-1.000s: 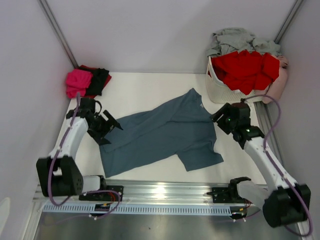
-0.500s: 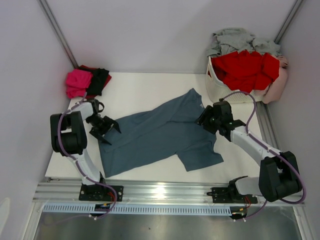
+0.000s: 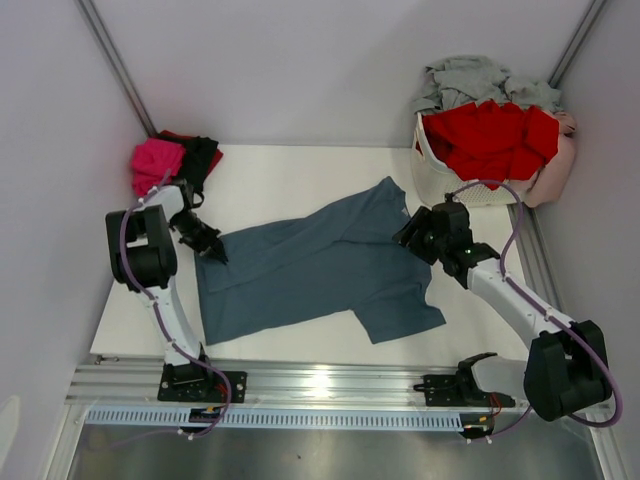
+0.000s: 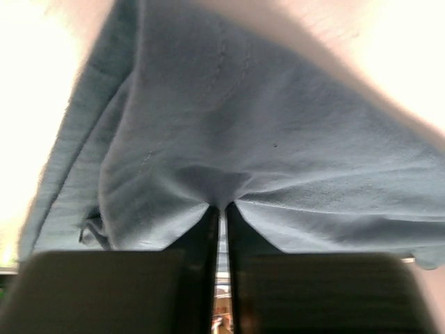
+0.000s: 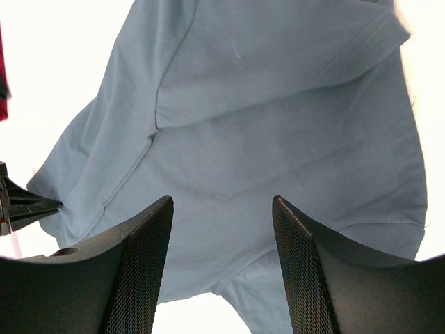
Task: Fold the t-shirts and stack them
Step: Grap the side of the flattened tshirt closest away from the robot with both arms
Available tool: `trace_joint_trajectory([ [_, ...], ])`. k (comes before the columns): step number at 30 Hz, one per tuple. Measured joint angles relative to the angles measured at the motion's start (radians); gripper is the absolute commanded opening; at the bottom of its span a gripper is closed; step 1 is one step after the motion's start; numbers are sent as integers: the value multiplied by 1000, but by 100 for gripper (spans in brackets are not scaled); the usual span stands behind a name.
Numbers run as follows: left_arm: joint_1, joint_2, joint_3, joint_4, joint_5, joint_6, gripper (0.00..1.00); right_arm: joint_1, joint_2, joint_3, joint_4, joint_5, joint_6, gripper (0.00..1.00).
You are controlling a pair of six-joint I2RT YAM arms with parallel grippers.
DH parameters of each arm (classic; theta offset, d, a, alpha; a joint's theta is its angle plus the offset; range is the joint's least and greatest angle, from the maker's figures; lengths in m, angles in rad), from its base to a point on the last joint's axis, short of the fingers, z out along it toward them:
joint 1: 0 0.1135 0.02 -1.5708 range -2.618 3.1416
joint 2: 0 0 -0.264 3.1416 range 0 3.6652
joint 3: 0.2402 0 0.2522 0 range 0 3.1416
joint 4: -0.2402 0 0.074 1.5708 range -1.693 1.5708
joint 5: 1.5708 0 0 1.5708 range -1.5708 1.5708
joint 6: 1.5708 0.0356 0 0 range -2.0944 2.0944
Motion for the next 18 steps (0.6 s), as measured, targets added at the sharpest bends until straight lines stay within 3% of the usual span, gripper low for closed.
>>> trace_joint_trajectory([
  [6, 0, 47, 78, -56, -18, 18, 1, 0, -27, 0, 0, 22, 0, 63],
  [11, 0, 126, 240, -132, -73, 29, 1, 0, -47, 0, 0, 29, 1, 63],
  [18, 8, 336, 707, -263, -120, 36, 0, 4, -64, 0, -7, 42, 1, 63],
])
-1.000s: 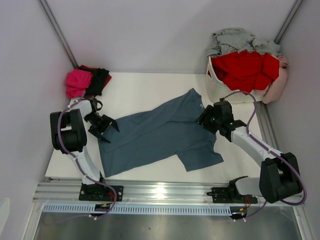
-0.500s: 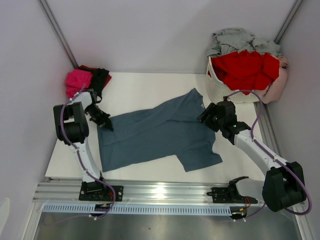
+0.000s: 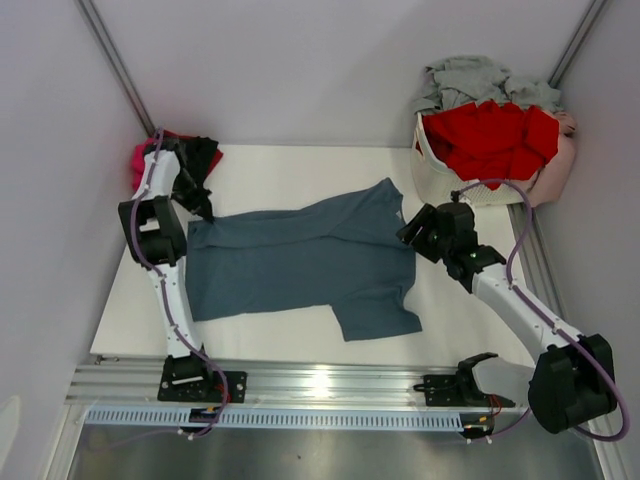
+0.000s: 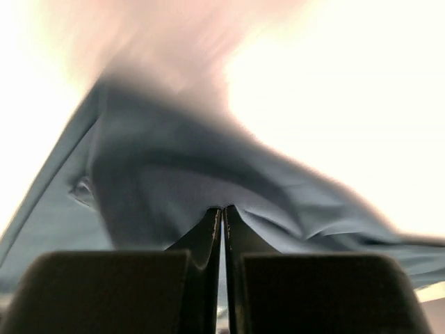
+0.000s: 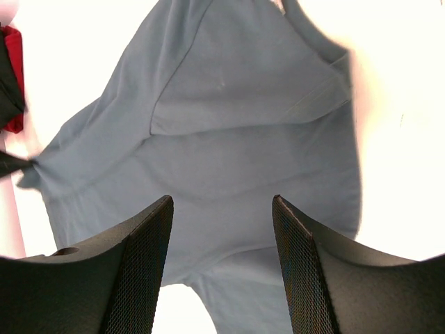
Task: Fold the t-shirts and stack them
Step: Grap the side of the flattened tshirt closest away from the robot with both arms
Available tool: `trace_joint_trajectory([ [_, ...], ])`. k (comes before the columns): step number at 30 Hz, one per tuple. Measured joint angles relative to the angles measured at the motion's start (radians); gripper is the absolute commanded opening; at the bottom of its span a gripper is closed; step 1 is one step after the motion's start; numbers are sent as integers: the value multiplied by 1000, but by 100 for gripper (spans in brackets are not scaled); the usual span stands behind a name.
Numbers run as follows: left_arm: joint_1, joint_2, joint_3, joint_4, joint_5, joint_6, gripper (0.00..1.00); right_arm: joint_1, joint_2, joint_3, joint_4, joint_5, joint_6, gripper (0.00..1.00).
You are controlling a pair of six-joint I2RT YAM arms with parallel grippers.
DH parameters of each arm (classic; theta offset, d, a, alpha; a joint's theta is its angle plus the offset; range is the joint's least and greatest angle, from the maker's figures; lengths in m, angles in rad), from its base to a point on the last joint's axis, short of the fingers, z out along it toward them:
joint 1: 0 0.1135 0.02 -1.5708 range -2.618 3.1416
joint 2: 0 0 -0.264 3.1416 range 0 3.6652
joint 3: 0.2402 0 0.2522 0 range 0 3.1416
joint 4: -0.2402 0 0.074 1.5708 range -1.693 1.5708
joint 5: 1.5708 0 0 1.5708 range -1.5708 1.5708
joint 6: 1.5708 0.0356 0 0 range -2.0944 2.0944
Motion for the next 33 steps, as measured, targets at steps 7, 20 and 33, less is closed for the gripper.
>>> trace_joint_trajectory([
  [7, 44, 53, 134, -6, 19, -1, 1, 7, -34, 0, -17, 16, 1, 63],
  [20, 100, 47, 26, -26, -37, 100, 57, 22, -15, -12, -6, 29, 17, 88],
  [33, 108, -283, -267, 53, -4, 102, 59, 67, 105, -34, 23, 69, -1, 87],
])
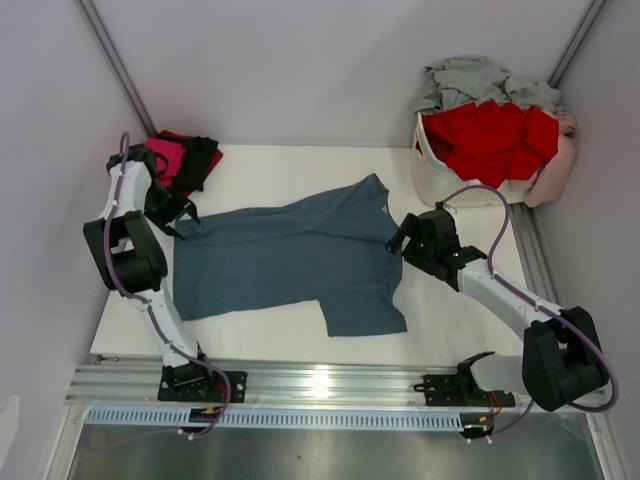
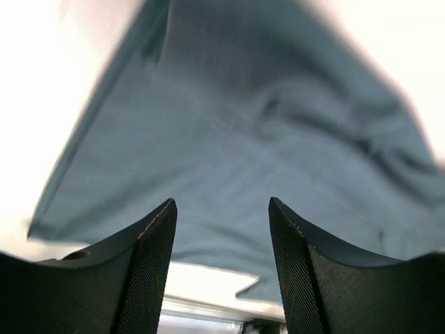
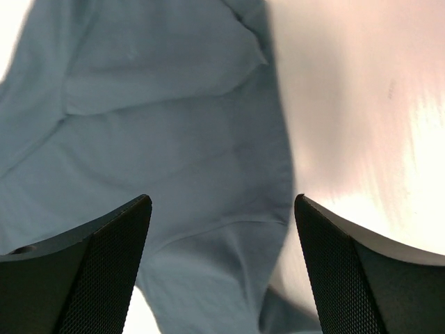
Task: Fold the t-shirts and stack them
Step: Grap the side of the flattened tshirt closest away from the robot with both arms
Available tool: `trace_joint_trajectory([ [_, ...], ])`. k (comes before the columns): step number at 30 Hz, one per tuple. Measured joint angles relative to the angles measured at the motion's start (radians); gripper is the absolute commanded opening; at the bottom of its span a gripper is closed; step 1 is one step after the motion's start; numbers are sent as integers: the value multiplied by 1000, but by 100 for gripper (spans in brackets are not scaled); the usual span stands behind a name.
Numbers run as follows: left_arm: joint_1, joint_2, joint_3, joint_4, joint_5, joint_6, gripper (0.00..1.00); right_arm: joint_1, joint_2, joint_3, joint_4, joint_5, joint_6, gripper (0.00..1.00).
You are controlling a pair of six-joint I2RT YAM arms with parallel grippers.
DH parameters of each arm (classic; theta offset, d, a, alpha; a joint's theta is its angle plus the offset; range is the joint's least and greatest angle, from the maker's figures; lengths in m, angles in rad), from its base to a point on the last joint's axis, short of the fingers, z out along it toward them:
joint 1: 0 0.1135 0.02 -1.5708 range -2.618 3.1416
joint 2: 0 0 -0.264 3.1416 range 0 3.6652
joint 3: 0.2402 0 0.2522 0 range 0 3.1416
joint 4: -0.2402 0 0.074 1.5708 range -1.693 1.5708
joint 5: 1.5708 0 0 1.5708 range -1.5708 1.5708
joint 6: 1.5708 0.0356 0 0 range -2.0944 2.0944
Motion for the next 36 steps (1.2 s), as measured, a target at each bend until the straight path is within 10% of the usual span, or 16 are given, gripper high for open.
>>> trace_joint_trajectory([
  [16, 10, -567, -793, 119, -63, -75, 69, 0, -61, -184, -78, -35, 14, 87],
  [36, 160, -541, -965, 156, -168, -76, 54, 0, -198, -277, -183, -191, -33, 87],
])
